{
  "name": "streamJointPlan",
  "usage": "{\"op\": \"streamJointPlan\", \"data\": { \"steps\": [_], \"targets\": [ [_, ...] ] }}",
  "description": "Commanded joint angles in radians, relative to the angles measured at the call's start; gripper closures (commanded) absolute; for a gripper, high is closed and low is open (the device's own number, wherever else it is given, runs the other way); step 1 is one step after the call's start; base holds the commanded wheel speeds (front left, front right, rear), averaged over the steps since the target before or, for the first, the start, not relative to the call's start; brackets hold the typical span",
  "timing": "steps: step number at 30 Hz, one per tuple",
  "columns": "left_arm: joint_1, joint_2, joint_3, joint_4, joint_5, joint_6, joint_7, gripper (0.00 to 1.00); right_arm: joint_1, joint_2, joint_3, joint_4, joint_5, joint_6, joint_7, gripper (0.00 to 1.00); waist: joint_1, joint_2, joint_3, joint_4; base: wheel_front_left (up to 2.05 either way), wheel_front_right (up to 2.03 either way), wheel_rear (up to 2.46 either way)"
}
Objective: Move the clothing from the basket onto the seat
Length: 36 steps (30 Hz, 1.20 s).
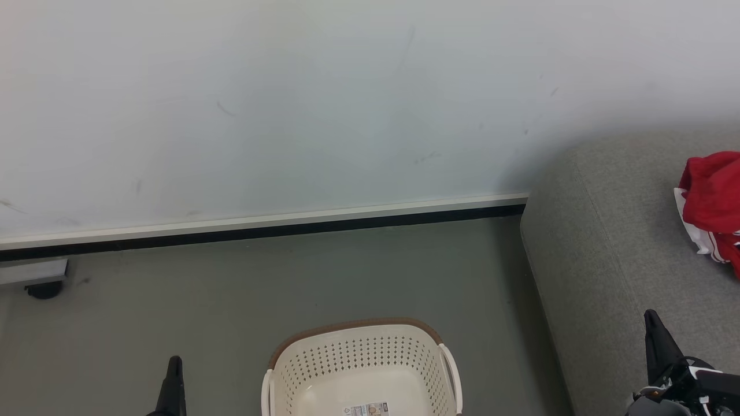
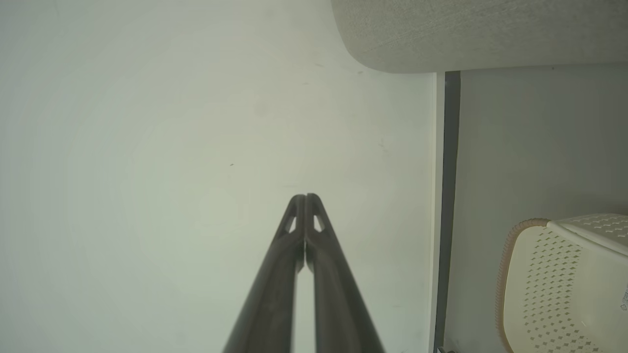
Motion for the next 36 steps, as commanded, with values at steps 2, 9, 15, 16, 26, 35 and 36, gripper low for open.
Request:
{"op": "streamJointPlan", "data": {
  "steps": [2, 9, 15, 16, 26, 35, 36],
  "targets": [
    [-0.007, 0.0, 0.002, 0.003, -0.003, -0.002, 0.003, 1.0, 0.001, 0.005, -0.003, 0.003, -0.004, 0.0, 0.004, 1.0, 0.0, -0.0001, 0.0, 0.0, 0.0, 0.0, 0.0],
    [-0.007, 0.0, 0.002, 0.003, -0.003, -0.002, 0.003, 1.0, 0.0, 0.007, -0.005, 0.003, -0.006, 0.0, 0.005, 1.0, 0.0, -0.0001, 0.0, 0.0, 0.0, 0.0, 0.0],
    [-0.007, 0.0, 0.002, 0.003, -0.003, -0.002, 0.003, 1.0, 0.0, 0.008, -0.007, 0.003, -0.01, 0.0, 0.007, 1.0, 0.0, -0.0001, 0.0, 0.0, 0.0, 0.0, 0.0],
    [-0.007, 0.0, 0.002, 0.003, -0.003, -0.002, 0.003, 1.0, 0.0, 0.008, -0.007, 0.003, -0.01, 0.0, 0.008, 1.0, 0.0, -0.0001, 0.0, 0.0, 0.0, 0.0, 0.0],
    [-0.007, 0.0, 0.002, 0.003, -0.003, -0.002, 0.003, 1.0, -0.001, 0.01, -0.011, 0.003, -0.014, 0.0, 0.012, 1.0, 0.0, -0.0001, 0.0, 0.0, 0.0, 0.0, 0.0],
    [-0.007, 0.0, 0.002, 0.003, -0.003, -0.002, 0.003, 1.0, -0.002, 0.012, -0.014, 0.003, -0.017, 0.0, 0.013, 1.0, 0.0, -0.0001, 0.0, 0.0, 0.0, 0.0, 0.0],
    [-0.007, 0.0, 0.002, 0.003, -0.003, -0.002, 0.003, 1.0, -0.002, 0.012, -0.015, 0.003, -0.018, 0.0, 0.013, 1.0, 0.0, -0.0001, 0.0, 0.0, 0.0, 0.0, 0.0]
  ]
}}
